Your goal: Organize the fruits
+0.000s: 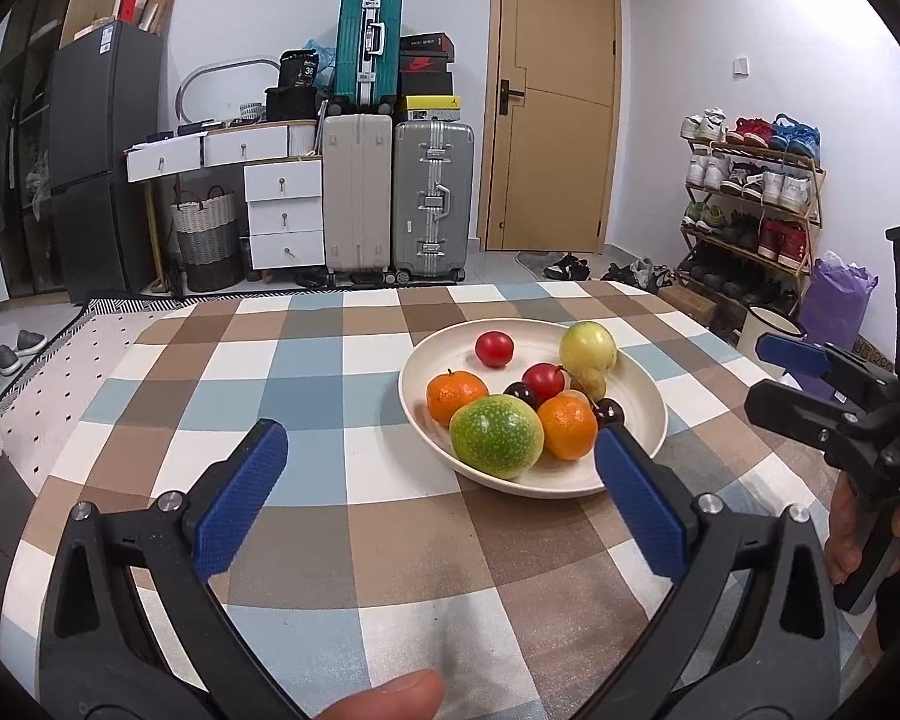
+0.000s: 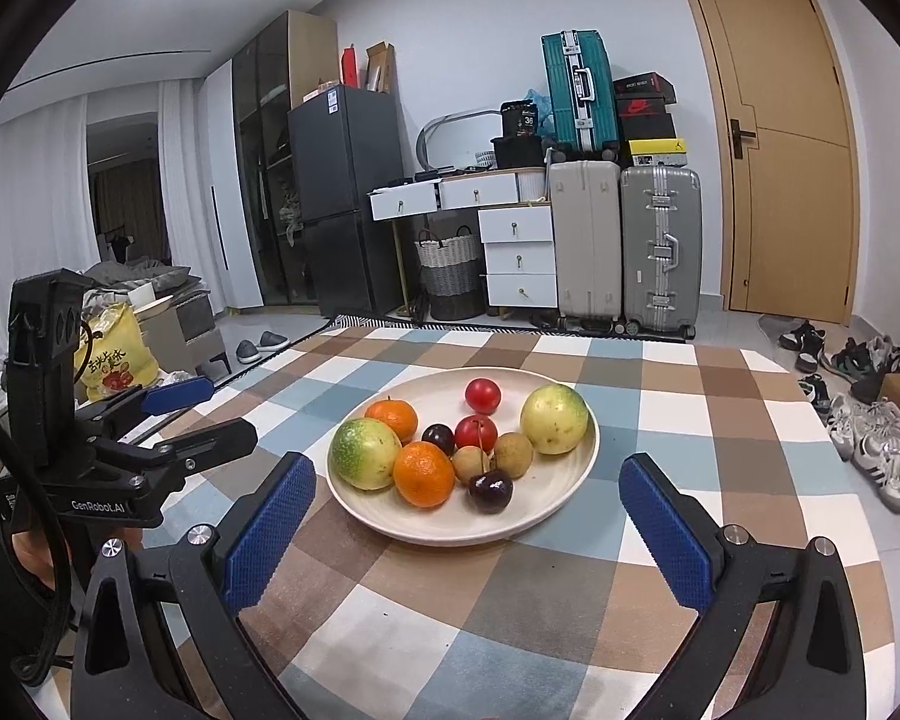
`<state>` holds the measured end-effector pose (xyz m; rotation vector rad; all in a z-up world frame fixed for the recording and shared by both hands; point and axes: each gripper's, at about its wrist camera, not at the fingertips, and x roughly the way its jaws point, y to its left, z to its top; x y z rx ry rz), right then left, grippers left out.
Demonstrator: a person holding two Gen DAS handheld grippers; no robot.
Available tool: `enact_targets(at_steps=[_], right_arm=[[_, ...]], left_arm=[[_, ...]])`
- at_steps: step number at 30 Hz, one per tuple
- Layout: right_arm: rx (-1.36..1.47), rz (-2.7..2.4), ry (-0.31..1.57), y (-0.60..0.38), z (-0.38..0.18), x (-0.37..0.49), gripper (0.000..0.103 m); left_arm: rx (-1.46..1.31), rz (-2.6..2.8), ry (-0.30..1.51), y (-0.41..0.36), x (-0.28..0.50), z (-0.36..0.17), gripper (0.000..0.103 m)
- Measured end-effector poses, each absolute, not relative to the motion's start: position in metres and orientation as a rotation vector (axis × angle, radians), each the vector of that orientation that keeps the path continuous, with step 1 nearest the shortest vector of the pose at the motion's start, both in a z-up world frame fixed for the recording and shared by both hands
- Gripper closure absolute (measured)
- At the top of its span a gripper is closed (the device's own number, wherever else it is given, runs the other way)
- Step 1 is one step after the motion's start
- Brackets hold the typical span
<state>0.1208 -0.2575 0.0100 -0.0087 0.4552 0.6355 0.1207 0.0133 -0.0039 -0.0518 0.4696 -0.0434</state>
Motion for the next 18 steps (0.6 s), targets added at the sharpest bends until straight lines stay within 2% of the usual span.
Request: enact_targets(at_steps=[18], right_arm=[[-0.008, 0.635, 0.458, -0.2573, 0.0098, 0.1205, 0.0]], left_arm=[[-0.056, -0.047, 0.475, 0.0142, 0.122, -0.0053, 0.001]])
